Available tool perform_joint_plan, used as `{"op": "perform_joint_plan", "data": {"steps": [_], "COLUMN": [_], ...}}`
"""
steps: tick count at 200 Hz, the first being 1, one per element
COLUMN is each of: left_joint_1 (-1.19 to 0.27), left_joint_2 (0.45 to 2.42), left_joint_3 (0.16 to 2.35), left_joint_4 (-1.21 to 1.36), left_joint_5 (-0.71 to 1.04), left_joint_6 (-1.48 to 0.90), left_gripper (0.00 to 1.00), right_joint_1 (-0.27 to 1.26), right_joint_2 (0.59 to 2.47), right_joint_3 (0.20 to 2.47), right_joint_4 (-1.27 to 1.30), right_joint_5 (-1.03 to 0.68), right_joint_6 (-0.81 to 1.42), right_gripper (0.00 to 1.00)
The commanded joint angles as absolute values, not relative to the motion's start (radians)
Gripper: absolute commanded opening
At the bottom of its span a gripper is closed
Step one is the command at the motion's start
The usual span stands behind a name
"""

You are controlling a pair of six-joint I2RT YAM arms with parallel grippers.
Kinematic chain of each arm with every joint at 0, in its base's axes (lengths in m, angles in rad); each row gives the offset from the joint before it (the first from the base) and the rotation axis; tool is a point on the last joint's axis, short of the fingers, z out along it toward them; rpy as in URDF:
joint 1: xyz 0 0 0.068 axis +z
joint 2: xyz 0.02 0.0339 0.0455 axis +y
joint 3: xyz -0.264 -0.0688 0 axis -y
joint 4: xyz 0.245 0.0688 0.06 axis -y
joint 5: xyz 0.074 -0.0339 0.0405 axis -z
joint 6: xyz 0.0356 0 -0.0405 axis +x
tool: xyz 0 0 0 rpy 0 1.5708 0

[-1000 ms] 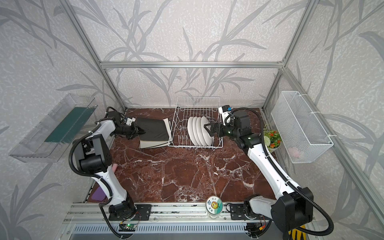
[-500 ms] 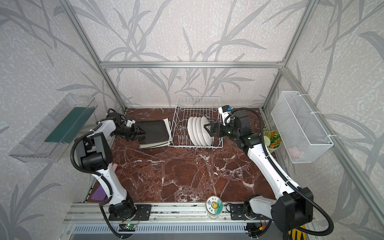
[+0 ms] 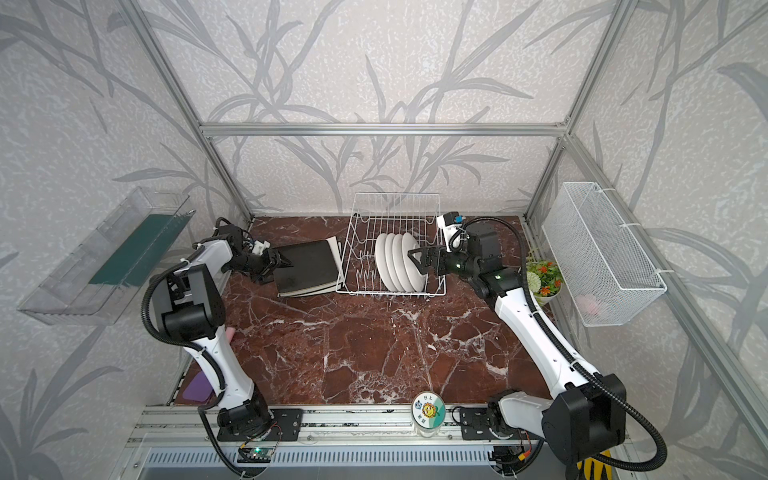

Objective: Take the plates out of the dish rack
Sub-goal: 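Lower the dark square plate onto the stacked plates and open the left gripper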

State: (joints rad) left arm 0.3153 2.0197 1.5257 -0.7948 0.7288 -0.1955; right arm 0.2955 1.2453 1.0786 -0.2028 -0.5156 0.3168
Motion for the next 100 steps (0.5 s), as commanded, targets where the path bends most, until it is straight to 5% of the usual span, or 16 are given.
{"op": "perform_joint_plan", "data": {"steps": [1,66,75,100], "left_joint_1": [0.316,0.316,0.316,0.316], "left_joint_2": [2.002,2.001,2.002,1.999], "left_joint_3": [1.554,1.548,1.548,1.548], "left_joint_4": [-0.789,-0.772,-0.772,-0.773], "left_joint_5": [0.720,0.697,0.694,0.672], "left_joint_6": [-0.196,-0.217,-0.218,-0.226], "left_gripper": [0.74,0.80,0.90,0.91], "right_joint_1": [0.302,0.302,0.302,0.302], "right_joint_2": [1.243,1.243,1.243,1.246], "right_joint_3": [1.068,1.068,1.069,1.069], "right_joint_4": [-0.186,-0.196,-0.198,-0.198], "right_joint_5": [-0.514,-0.503,-0.502,-0.503], "right_joint_6": [0.308,0.286,0.283,0.282], "right_gripper": [0.99,0.99,0.99,0.99]}}
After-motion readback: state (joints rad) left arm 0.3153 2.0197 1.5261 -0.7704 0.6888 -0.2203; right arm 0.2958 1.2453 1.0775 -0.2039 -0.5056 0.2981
